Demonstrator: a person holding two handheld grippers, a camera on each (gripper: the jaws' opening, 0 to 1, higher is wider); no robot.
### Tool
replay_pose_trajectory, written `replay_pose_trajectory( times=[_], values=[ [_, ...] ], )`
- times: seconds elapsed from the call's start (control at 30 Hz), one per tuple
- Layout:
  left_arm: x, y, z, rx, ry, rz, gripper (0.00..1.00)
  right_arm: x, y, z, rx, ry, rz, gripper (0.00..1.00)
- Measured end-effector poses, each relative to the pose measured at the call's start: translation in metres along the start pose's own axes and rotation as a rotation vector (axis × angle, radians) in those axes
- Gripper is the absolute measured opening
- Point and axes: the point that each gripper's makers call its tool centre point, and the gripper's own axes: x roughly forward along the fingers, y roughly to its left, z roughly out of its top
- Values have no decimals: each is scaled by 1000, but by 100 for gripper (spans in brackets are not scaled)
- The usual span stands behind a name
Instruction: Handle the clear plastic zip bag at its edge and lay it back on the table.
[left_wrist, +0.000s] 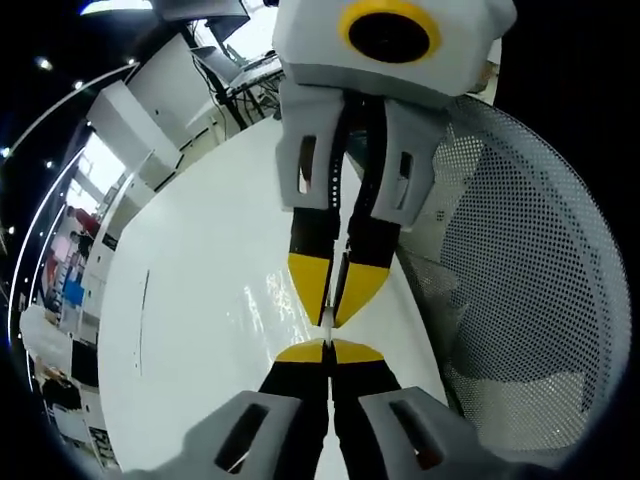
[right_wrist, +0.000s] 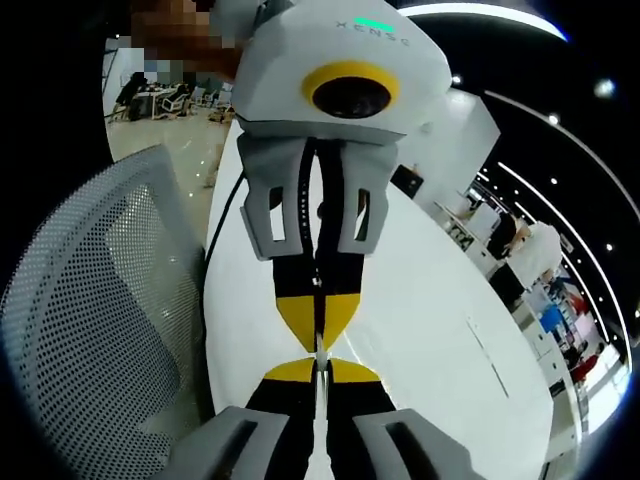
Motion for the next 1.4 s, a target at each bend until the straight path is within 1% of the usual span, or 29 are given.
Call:
replay_pose_trajectory(
  times=[0.67,1.03,1.4],
  values=[
    [-1,5,-1,-11,-8,5,0,1,-5,-1,12,0,-10,0],
    [-2,12,1,-13,-19,27,0,-1,-12,0,10,-3,-25,0],
    [-4,12,0,-15,-20,31,0,1,-11,0,12,-6,-26,0]
  ],
)
